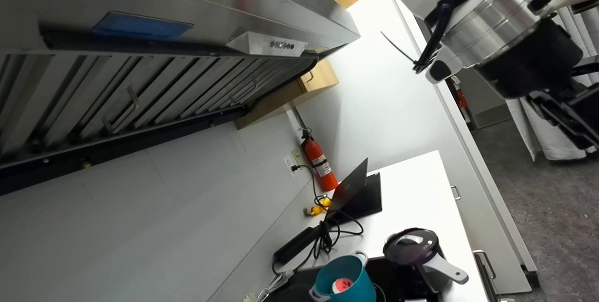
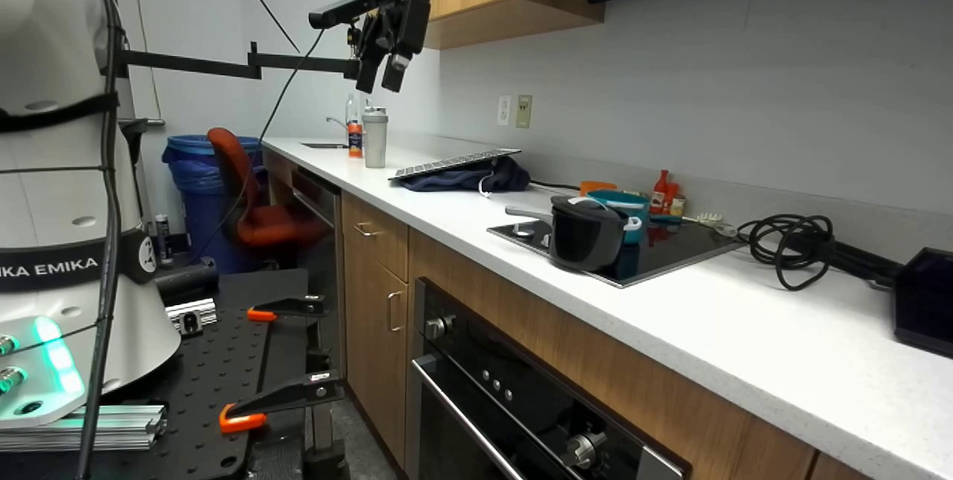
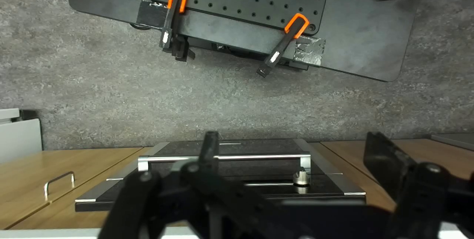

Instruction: Take the lid on the black pot and put it on the blue pot, then take the purple object in the pot and put it on the counter, then take the lid on the blue pot and put it back on the black pot

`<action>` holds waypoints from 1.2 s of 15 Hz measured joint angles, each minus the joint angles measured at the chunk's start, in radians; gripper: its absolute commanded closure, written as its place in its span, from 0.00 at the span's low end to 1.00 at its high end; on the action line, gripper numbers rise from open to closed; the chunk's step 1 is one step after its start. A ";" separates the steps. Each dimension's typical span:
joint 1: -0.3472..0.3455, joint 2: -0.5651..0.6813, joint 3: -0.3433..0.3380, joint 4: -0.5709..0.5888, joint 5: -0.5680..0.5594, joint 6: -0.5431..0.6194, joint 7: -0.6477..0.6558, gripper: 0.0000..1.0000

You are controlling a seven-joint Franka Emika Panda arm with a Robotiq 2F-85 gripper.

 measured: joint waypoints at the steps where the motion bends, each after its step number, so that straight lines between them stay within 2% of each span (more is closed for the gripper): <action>1: 0.000 0.000 0.000 0.000 0.000 0.000 0.000 0.00; 9: -0.002 0.008 -0.001 -0.001 0.000 0.014 0.005 0.00; 18: -0.031 0.076 -0.016 -0.030 -0.002 0.249 0.054 0.00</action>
